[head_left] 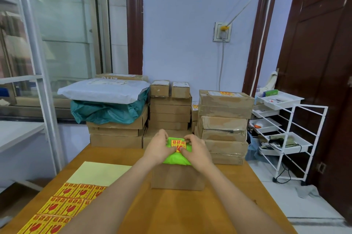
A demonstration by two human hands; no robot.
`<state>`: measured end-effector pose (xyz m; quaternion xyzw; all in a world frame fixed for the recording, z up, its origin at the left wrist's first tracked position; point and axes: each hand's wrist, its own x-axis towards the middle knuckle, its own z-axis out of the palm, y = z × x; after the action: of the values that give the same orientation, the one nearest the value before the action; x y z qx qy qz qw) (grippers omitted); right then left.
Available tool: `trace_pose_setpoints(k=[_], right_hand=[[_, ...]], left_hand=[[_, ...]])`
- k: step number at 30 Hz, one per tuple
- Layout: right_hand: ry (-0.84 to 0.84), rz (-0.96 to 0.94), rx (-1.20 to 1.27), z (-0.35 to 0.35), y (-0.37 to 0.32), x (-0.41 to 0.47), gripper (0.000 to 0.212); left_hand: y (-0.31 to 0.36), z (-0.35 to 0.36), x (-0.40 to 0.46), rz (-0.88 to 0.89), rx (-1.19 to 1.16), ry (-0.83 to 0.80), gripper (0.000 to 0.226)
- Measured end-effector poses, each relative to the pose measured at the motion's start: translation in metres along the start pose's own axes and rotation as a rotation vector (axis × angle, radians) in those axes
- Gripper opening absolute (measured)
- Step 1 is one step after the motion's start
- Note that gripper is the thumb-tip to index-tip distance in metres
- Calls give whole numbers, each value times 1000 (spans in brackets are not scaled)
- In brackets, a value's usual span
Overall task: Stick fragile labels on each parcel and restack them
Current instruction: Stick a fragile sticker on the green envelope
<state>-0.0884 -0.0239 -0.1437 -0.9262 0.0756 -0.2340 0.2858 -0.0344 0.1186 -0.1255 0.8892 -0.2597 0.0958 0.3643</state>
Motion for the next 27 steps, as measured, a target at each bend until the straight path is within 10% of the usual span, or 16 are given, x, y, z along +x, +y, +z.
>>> trace_pose_setpoints(k=[16, 27], right_hand=[[93, 143, 35, 4, -8, -1, 30], [421, 294, 445, -4, 43, -30, 29]], left_hand=[[1, 18, -5, -50, 69, 204, 31], [-50, 4, -37, -353, -684, 458, 6]])
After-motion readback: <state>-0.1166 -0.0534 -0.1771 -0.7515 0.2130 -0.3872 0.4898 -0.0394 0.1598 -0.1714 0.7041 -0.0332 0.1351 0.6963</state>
